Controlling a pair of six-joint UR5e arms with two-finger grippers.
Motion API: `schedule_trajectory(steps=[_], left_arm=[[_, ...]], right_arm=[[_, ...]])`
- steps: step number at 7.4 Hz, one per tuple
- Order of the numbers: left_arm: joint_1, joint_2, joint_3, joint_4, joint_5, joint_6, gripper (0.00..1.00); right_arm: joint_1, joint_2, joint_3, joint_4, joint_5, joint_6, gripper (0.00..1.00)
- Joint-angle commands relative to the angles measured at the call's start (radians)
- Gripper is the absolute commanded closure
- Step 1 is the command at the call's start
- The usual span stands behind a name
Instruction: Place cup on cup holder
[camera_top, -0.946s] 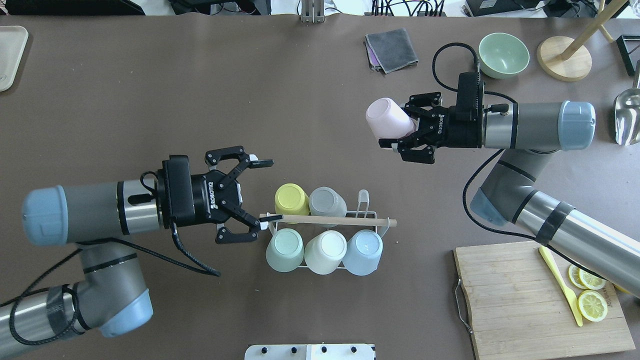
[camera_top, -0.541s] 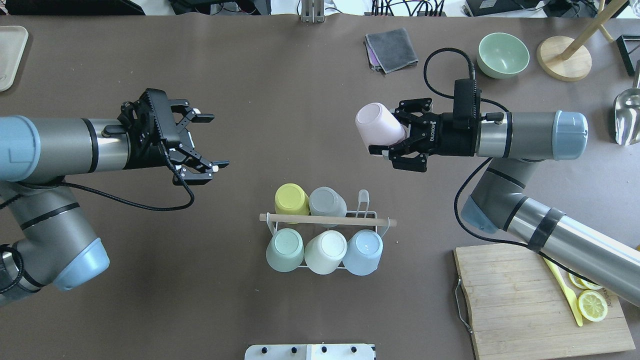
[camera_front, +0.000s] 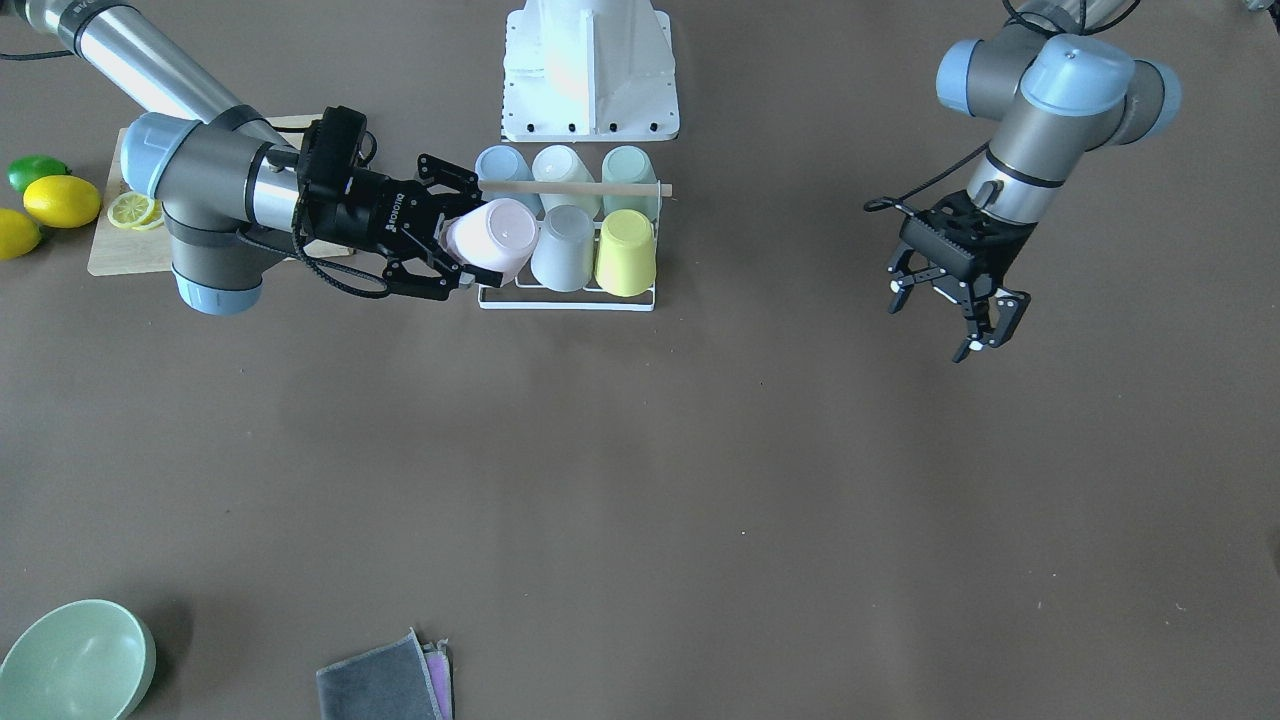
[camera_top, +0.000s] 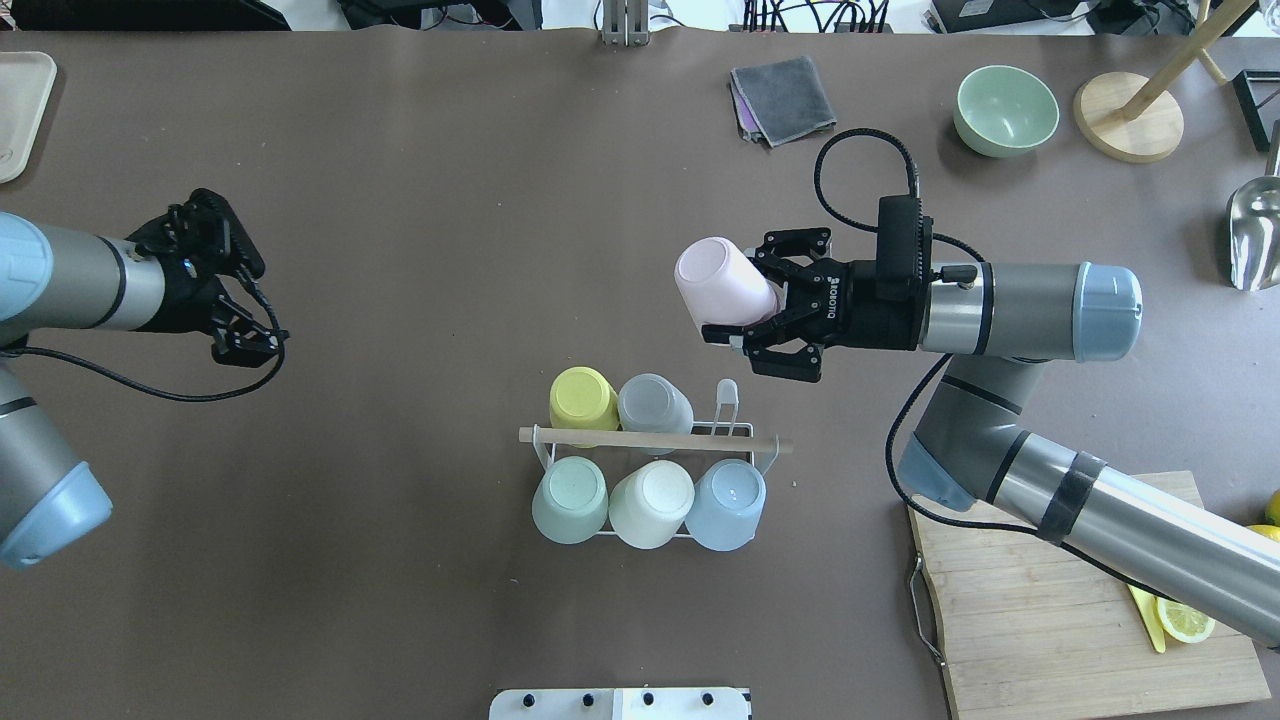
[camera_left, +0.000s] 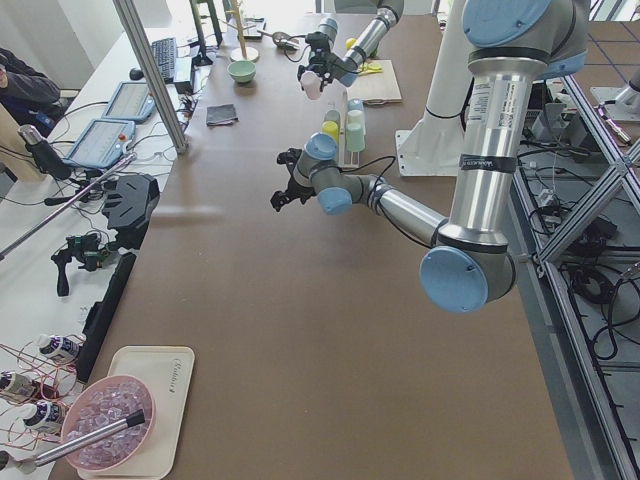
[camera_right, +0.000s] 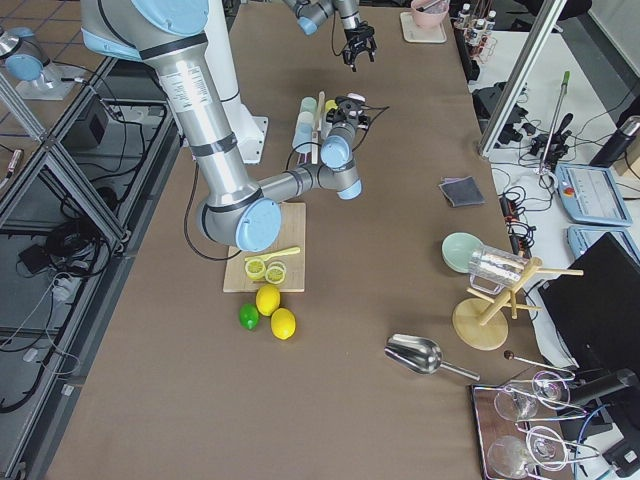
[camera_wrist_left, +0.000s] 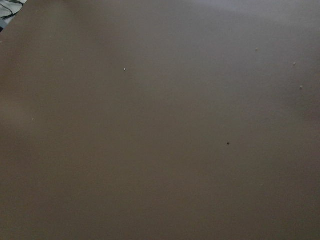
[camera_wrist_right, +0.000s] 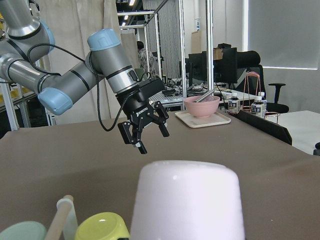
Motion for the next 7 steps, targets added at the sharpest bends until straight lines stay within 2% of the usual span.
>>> schedule_trajectory(steps=[1,2,3,4,6,7], left_arm=[[-0.173,0.157,0.013,0.054,-0.052,-0.006,0.01],[-0.294,0.180,0.068,0.054,-0.201,-0.006,0.01],[-0.391,0.190,0.144,0.063,-0.390,-0.006,0.01],[-0.489,0.193,0.245,0.088,-0.521,-0.003,0.01],[-0.686,0.245,0.283,0.138,-0.591,-0.001,0.01],[-0.744,0.233,0.260,0.272,-0.592,-0.001,0.01]], right_arm=[[-0.036,-0.018,0.015,0.001,-0.008,-0.027,0.53],[-0.036,-0.022,0.015,0.001,-0.006,-0.031,0.53],[-0.042,-0.029,0.013,0.001,-0.006,-0.032,0.53],[-0.049,-0.035,0.015,0.001,-0.006,-0.038,0.53],[-0.075,-0.041,0.013,-0.001,-0.006,-0.054,0.52],[-0.082,-0.042,0.013,-0.003,-0.008,-0.061,0.52]])
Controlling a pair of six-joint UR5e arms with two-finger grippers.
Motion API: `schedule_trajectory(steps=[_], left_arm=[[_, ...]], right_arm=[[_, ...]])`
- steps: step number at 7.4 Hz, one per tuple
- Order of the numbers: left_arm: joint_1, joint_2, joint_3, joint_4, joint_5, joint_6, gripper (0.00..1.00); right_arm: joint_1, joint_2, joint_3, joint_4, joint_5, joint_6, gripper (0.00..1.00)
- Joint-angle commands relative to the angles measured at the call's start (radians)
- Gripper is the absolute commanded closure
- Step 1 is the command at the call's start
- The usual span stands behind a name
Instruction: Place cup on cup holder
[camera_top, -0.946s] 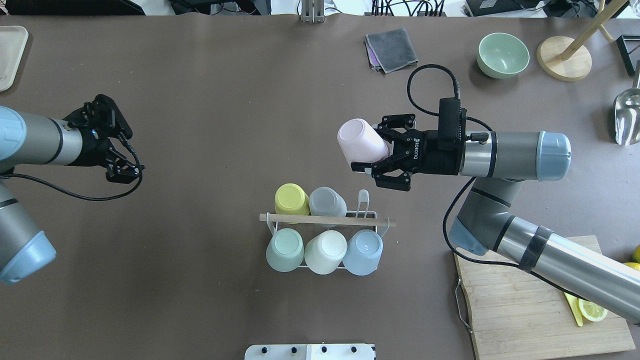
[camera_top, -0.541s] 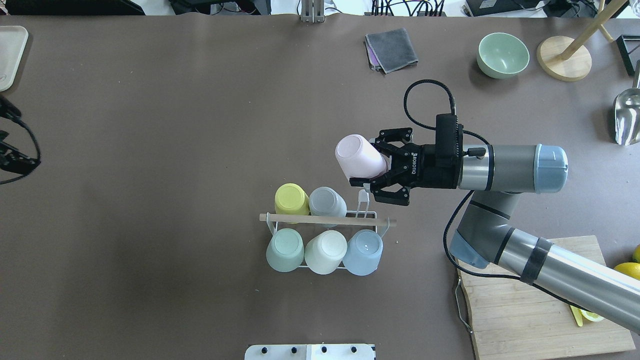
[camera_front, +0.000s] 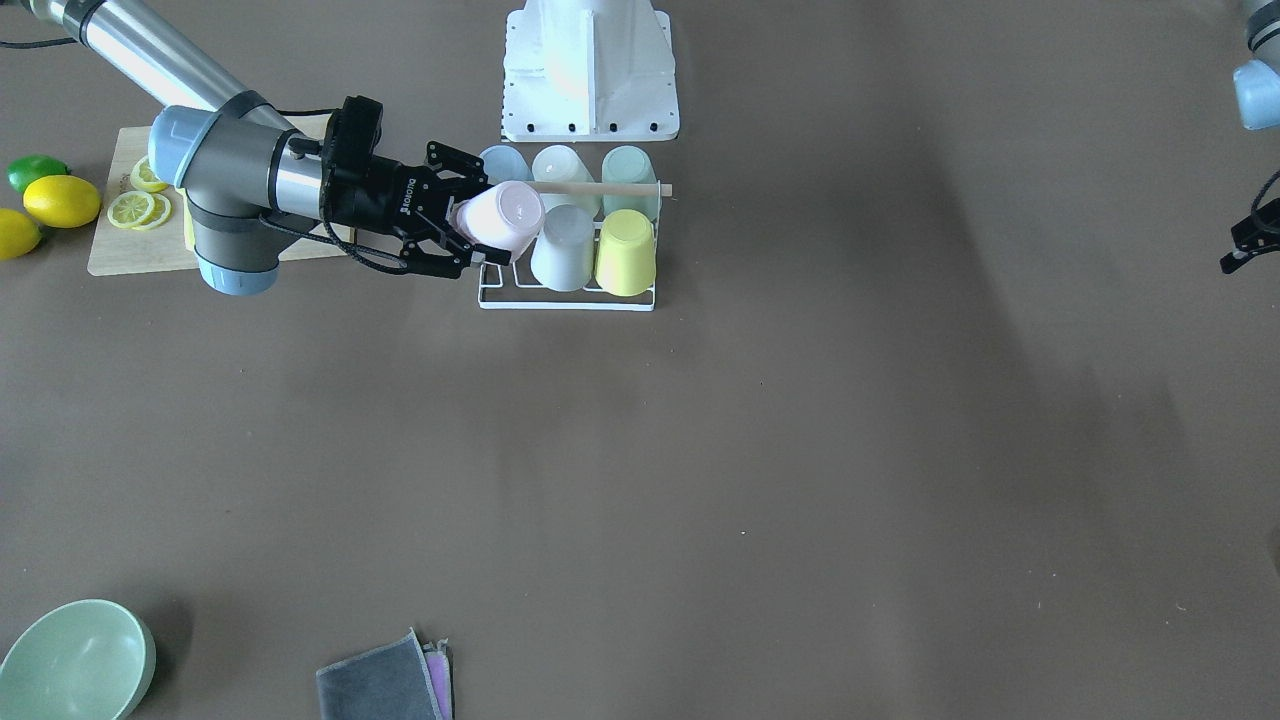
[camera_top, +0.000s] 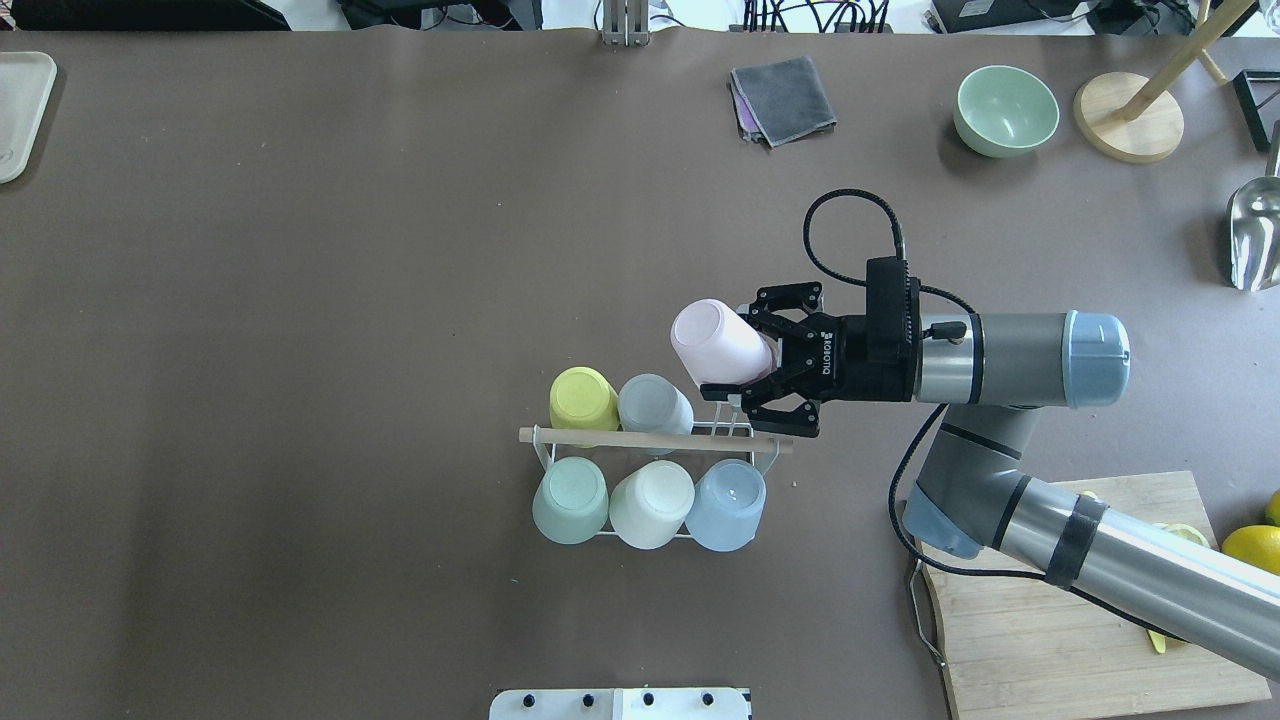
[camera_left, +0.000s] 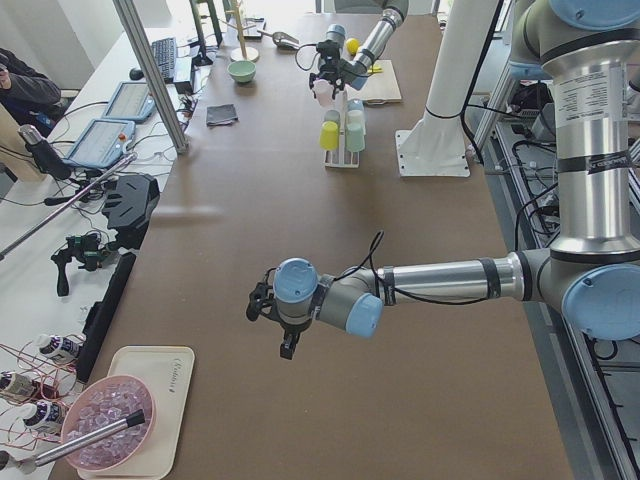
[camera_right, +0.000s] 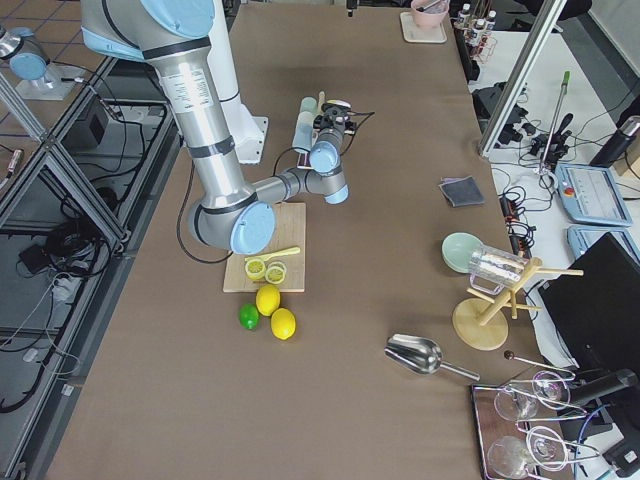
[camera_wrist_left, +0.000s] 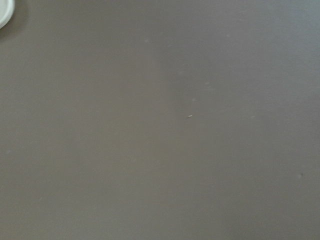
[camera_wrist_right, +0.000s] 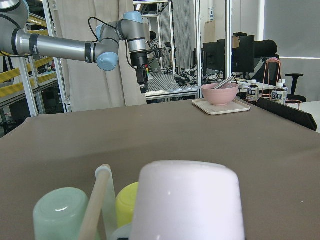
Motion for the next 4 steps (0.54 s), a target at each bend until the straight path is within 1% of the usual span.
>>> schedule_trajectory(steps=[1,2,3,4], left_arm=[[-0.095,0.001,-0.068,0.268,-0.017,-0.001,0.01],[-0.108,0.000,-0.110,0.371,-0.011,-0.001,0.01],[-0.112,0.015,-0.139,0.390,-0.005,-0.001,0.01],[-0.112,0.026,-0.136,0.374,0.073,0.008,0.01]], right_arm=[[-0.014,-0.008,0.004,0.000,-0.001,-0.009,0.52],[-0.012,-0.014,0.007,0.001,0.000,-0.009,0.52],[-0.009,-0.016,0.012,0.001,0.000,-0.007,0.52],[-0.010,-0.022,0.015,0.000,0.000,-0.007,0.51]])
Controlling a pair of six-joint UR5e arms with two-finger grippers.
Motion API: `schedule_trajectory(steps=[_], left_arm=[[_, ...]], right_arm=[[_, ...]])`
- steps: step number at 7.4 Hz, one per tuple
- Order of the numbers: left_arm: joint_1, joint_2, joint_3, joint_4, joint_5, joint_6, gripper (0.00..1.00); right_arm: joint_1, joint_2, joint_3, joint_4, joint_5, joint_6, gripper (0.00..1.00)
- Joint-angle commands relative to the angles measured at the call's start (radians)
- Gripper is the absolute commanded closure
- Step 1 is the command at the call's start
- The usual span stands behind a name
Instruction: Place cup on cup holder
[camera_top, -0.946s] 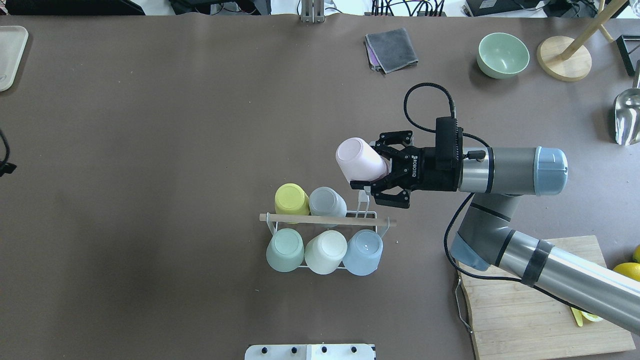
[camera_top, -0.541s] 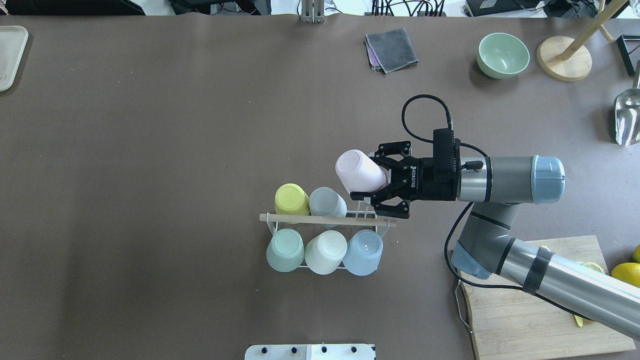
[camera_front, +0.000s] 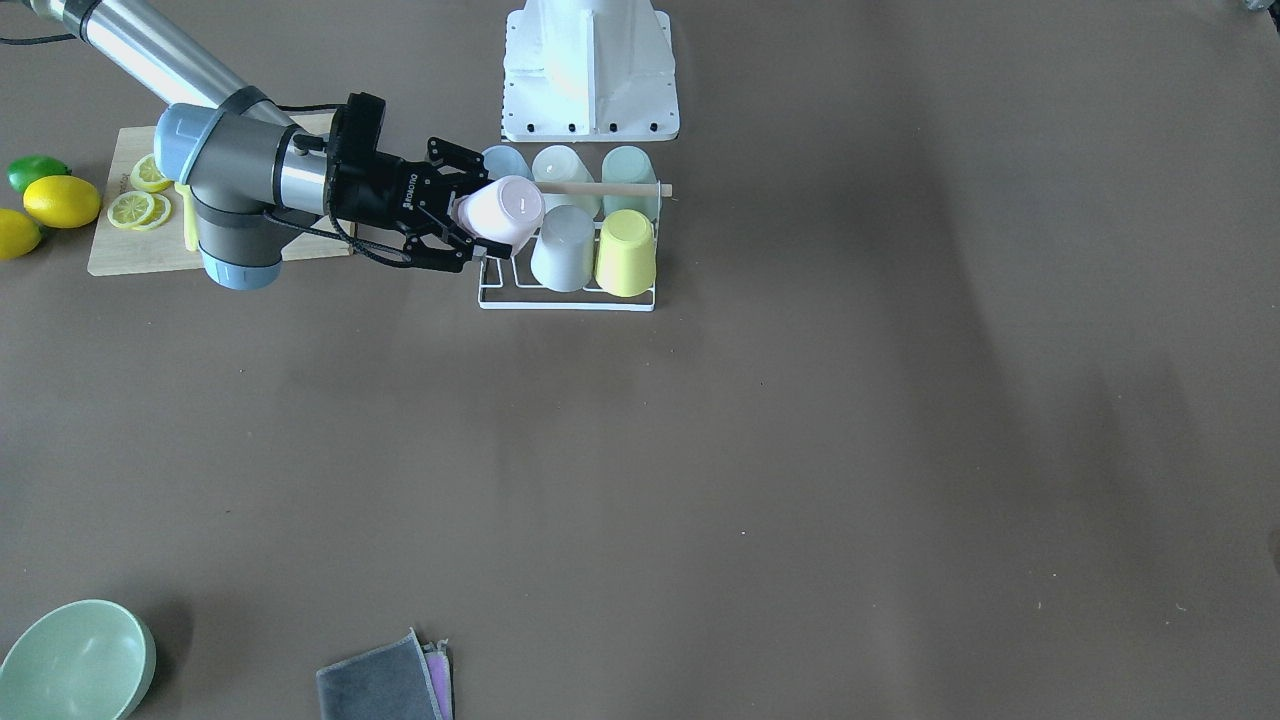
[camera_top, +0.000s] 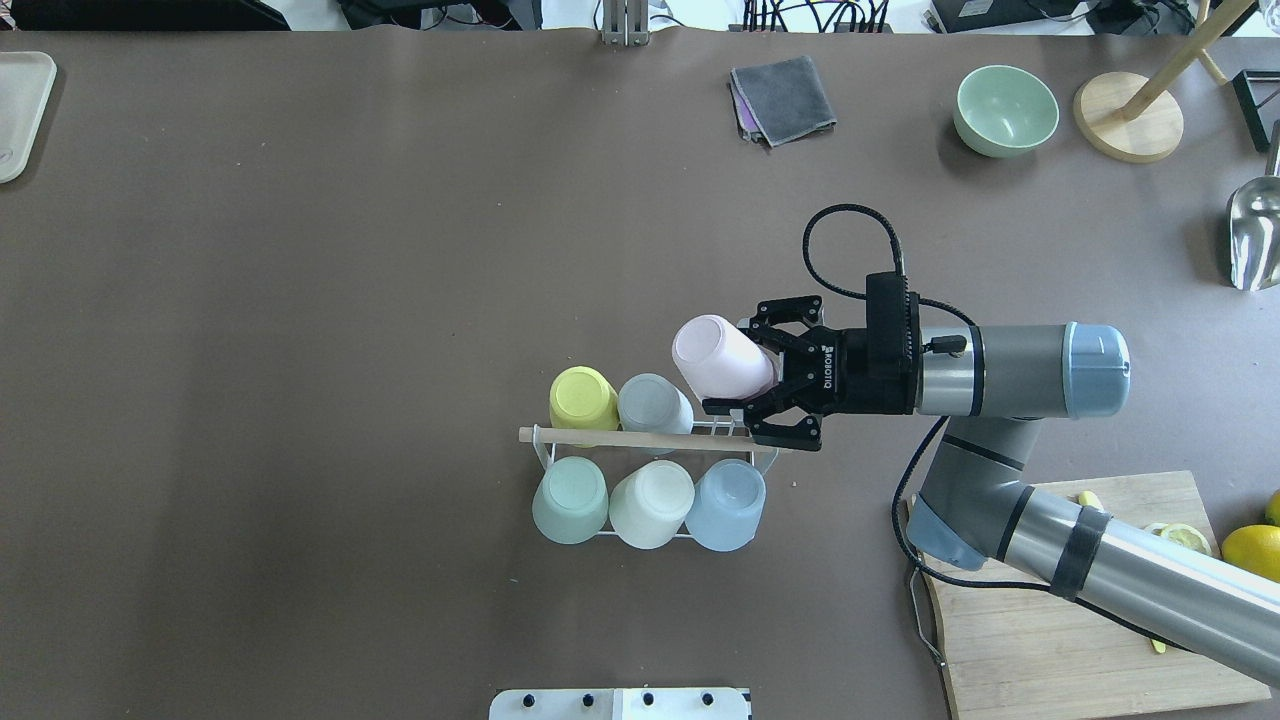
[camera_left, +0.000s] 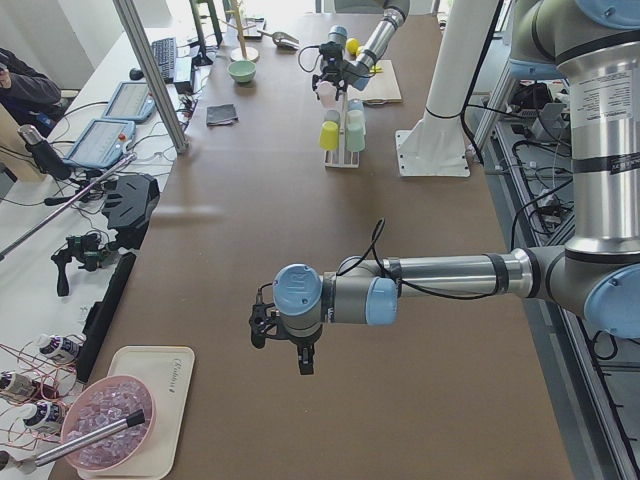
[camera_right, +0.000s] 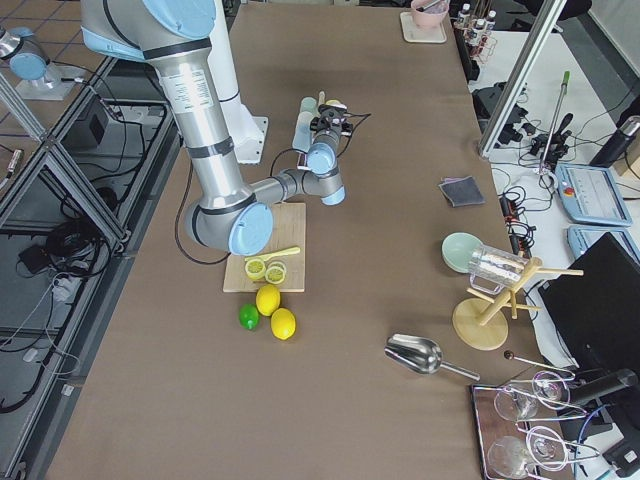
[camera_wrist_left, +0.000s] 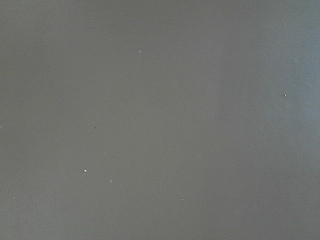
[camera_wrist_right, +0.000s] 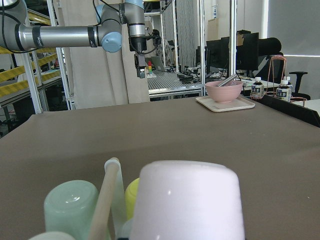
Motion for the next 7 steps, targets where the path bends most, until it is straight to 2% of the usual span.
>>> schedule_trajectory(steps=[1,2,6,7], left_arm=[[-0.003,0.011,-0.018,0.011,0.076,0.006,0.01],[-0.003,0.011,-0.018,0.008,0.071,0.006,0.01],[-0.003,0.010,-0.015,0.006,0.071,0.007,0.01],[-0.003,0.010,-0.016,0.006,0.070,0.007,0.01]], right_arm=[[-0.006,-0.006,0.003,-0.003,0.000,-0.001,0.49],[-0.005,-0.008,0.003,-0.003,0.000,0.000,0.46],[-0.002,-0.028,0.020,-0.001,0.002,0.011,0.03],[0.001,-0.032,0.024,0.001,0.002,0.011,0.00]])
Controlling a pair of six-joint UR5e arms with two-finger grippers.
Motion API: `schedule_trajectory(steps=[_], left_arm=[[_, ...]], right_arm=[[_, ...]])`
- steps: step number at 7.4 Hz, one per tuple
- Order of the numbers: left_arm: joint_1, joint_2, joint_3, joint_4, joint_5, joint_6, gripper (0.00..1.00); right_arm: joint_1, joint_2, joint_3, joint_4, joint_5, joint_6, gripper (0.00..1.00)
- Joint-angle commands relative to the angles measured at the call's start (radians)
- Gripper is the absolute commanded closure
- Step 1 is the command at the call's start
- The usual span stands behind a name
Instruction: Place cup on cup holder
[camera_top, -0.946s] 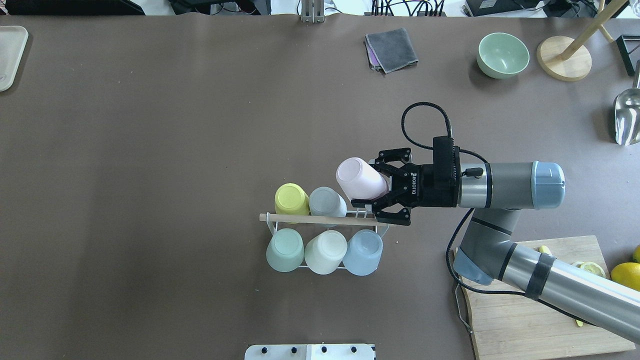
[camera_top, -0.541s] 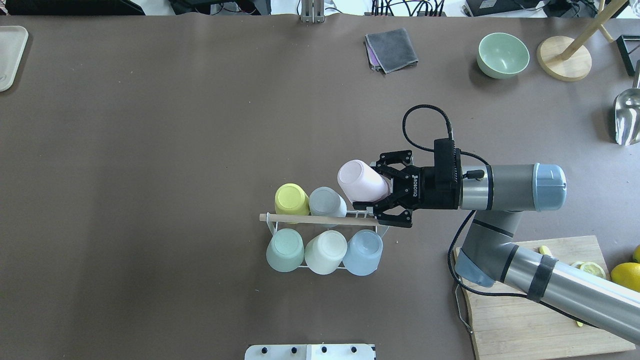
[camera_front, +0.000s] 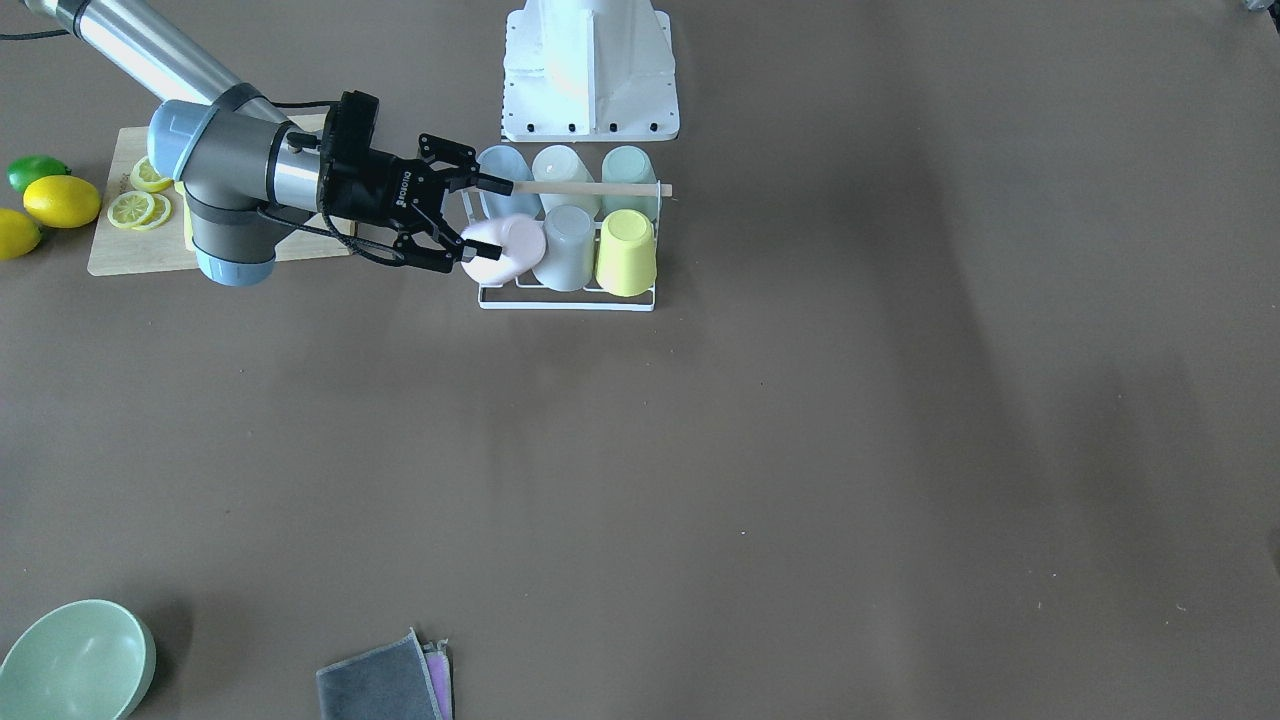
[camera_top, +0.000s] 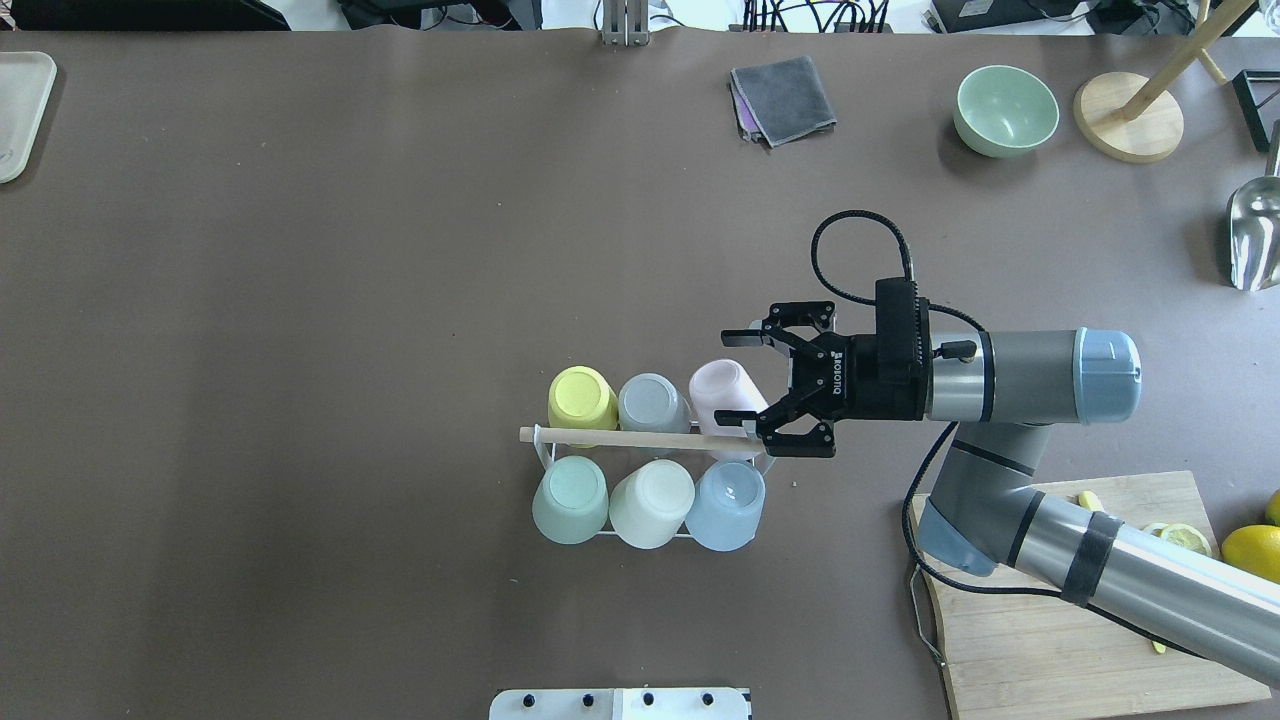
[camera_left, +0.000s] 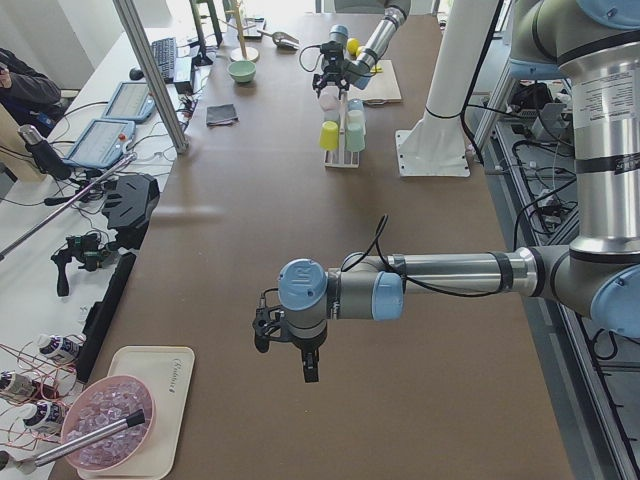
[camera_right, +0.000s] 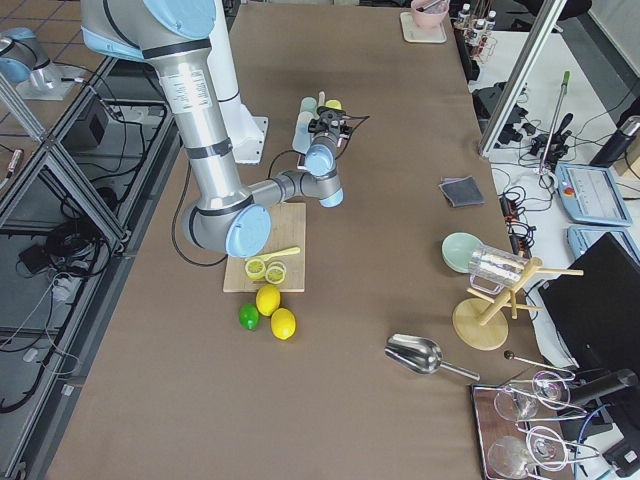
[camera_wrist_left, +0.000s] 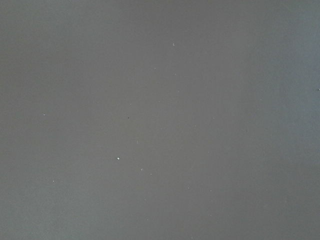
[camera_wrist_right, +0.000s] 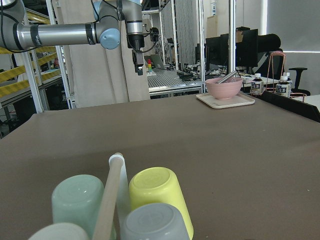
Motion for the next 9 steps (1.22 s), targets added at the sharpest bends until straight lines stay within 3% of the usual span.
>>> schedule_trajectory(steps=[1,3,4,5,7,9], left_arm=[[0.000,0.000,-0.001,-0.001,-0.001,0.000,0.01],[0.001,0.000,-0.001,-0.001,-0.001,0.000,0.01],[0.001,0.000,0.001,-0.001,-0.001,0.000,0.01],[0.001,0.000,0.000,-0.001,-0.003,0.000,0.01],[0.001,0.000,-0.004,-0.007,-0.004,0.000,0.01],[0.001,0.001,-0.001,-0.036,-0.004,-0.003,0.01]], right_arm=[[0.003,-0.009,0.008,0.000,0.000,0.003,0.00],[0.039,-0.056,0.056,-0.014,0.060,0.004,0.00],[0.090,-0.104,0.082,-0.043,0.153,0.007,0.00],[0.166,-0.161,0.128,-0.137,0.293,0.007,0.00],[0.303,-0.314,0.242,-0.321,0.440,0.007,0.00],[0.515,-0.443,0.304,-0.553,0.602,0.007,0.00]])
